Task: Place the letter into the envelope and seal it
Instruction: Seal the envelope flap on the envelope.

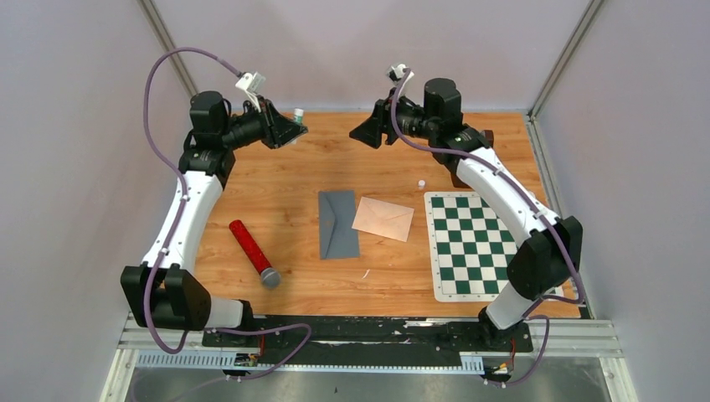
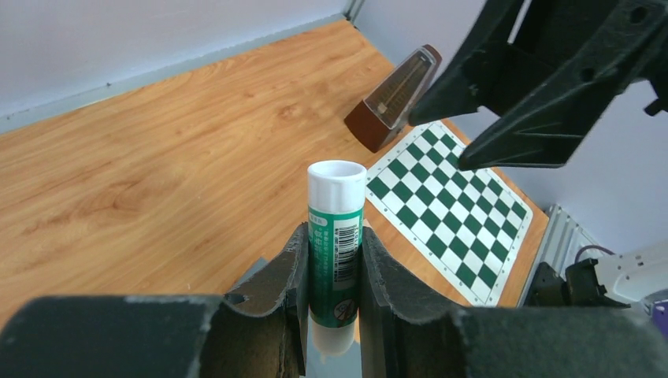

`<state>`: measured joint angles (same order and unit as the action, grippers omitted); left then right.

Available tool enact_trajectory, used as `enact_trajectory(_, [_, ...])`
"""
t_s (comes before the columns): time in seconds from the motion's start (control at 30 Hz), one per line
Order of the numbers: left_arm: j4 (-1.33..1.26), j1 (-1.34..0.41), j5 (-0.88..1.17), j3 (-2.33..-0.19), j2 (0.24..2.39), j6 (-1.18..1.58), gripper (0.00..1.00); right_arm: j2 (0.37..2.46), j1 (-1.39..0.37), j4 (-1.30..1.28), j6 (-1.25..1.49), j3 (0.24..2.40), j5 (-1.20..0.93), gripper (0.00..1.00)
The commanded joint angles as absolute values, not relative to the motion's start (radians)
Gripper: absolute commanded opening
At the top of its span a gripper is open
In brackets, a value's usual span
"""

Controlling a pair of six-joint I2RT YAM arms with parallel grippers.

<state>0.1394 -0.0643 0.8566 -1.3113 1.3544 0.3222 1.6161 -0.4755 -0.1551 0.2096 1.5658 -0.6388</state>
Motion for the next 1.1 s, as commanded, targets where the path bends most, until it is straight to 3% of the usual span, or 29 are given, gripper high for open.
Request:
enact_trajectory(0.0, [0.165,-0.067,0.893,-1.359,1.341,0.320,0.00,1.677,-0.486,-0.143,0.150,1.700,-0.711,0.54])
enact_trajectory(0.07, [0.163,-0.069,0.832,-1.342,1.322,0.346,0.00,1.704,-0.480,-0.188,0.144,1.756,-0.698,0.54])
enact_trajectory(0.2, [0.208,-0.112,0.828,-1.306,1.307,0.124,0.00,1.726,-0.472,-0.257,0.094,1.847,-0.751,0.55])
enact_trajectory(0.33, [0.244,-0.110,0.736,-1.279,1.309,0.120,0.00,1.751,-0.475,-0.345,0.060,1.831,-0.803,0.53])
enact_trajectory(0.5, [0.231,-0.100,0.678,-1.139,1.255,0.254,0.00,1.812,-0.477,-0.351,0.142,1.668,-0.840,0.28])
enact_trajectory(0.7, [0.106,-0.076,0.899,-0.953,1.383,0.407,0.00,1.904,-0.514,-0.344,0.196,1.593,-0.950,0.09])
enact_trajectory(0.87, [-0.030,-0.075,0.901,-0.868,1.525,0.484,0.00,1.986,-0.548,-0.305,0.306,1.549,-1.004,0.00])
enact_trajectory(1.07, [-0.064,-0.076,0.928,-0.887,1.716,0.530,0.00,2.064,-0.581,-0.228,0.427,1.530,-1.021,0.00])
